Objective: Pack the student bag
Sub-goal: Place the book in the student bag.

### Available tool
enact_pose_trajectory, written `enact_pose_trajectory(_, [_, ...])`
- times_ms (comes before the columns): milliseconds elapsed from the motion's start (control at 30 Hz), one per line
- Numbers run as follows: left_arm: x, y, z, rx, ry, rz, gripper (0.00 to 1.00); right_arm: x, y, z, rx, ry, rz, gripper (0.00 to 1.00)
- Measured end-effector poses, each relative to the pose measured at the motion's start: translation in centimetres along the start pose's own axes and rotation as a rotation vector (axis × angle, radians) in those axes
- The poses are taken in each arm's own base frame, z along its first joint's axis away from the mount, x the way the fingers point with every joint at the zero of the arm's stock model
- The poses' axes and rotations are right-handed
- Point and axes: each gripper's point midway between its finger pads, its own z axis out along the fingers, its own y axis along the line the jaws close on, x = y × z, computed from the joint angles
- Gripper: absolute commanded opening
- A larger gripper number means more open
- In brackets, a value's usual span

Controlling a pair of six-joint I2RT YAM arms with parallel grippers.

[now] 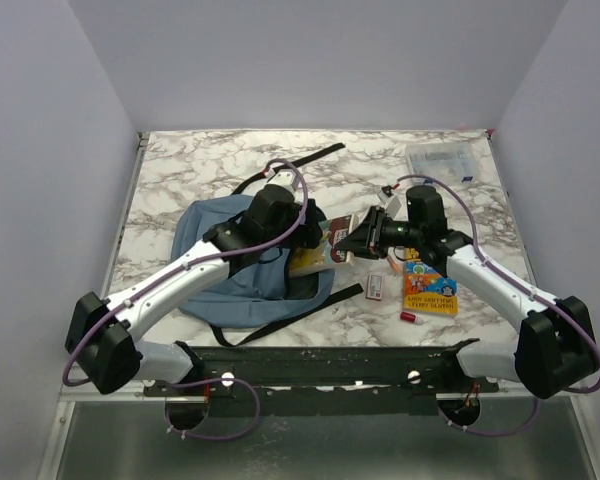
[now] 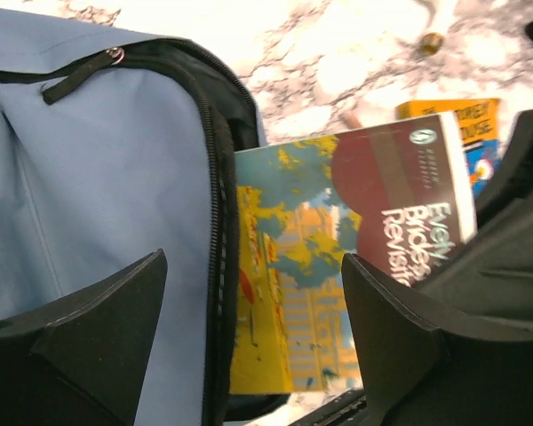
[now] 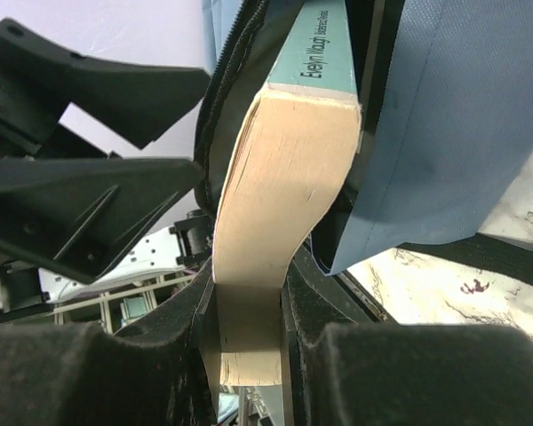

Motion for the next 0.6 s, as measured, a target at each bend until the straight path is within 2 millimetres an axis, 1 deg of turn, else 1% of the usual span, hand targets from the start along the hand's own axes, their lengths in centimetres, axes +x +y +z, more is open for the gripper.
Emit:
enact_pose_trajectory(67, [0.1, 0.3, 0.9, -0.024, 0.025, 0.015, 0.78, 0.1, -0.1, 0.0, 0.002, 0.002, 0.002, 0.00])
enact_pose_trajectory(133, [0.8, 1.0, 2.0, -0.061, 0.073, 0.037, 0.76, 0.1, -0.2, 0.0, 0.003, 0.002, -0.002, 0.00])
enact_pose_trajectory(167, [1.3, 1.3, 2.5, -0.077, 0.099, 0.049, 0.73, 0.1, -0.2, 0.0, 0.003, 0.002, -0.005, 0.00])
enact_pose_trajectory(200, [1.7, 1.6, 3.0, -0.091, 0.121, 0.059, 0.67, 0.1, -0.3, 0.0, 0.005, 0.003, -0.008, 0.00])
enact_pose_trajectory(233, [2.0, 1.9, 3.4, -0.103, 0.139, 0.069, 0.58, 0.2, -0.4, 0.0, 0.008, 0.004, -0.007, 0.00])
enact_pose_trajectory(333, [3.1, 3.2, 4.1, -0.141, 0.189, 0.095, 0.13, 0.5, -0.8, 0.0, 0.022, 0.014, -0.002, 0.00])
enact_pose_trajectory(367, [3.2, 3.5, 4.0, -0.150, 0.199, 0.099, 0.04, 0.6, -0.9, 0.0, 0.025, 0.017, 0.000, 0.00])
enact_pose_trajectory(400, [3.2, 3.6, 3.9, -0.151, 0.201, 0.104, 0.00, 0.6, -1.0, 0.0, 0.027, 0.019, -0.004, 0.00])
enact_pose_trajectory(500, [2.0, 3.2, 2.3, -0.122, 0.145, 0.111, 0.00, 0.8, -1.4, -0.1, 0.039, 0.023, -0.021, 0.00])
enact_pose_trajectory(533, [1.3, 3.0, 1.3, -0.104, 0.105, 0.109, 0.00, 0.8, -1.5, -0.1, 0.045, 0.025, -0.028, 0.00])
enact_pose_trajectory(600, [-0.4, 2.5, -1.2, -0.065, 0.003, 0.103, 0.00, 0.9, -1.8, -0.2, 0.059, 0.029, -0.036, 0.00])
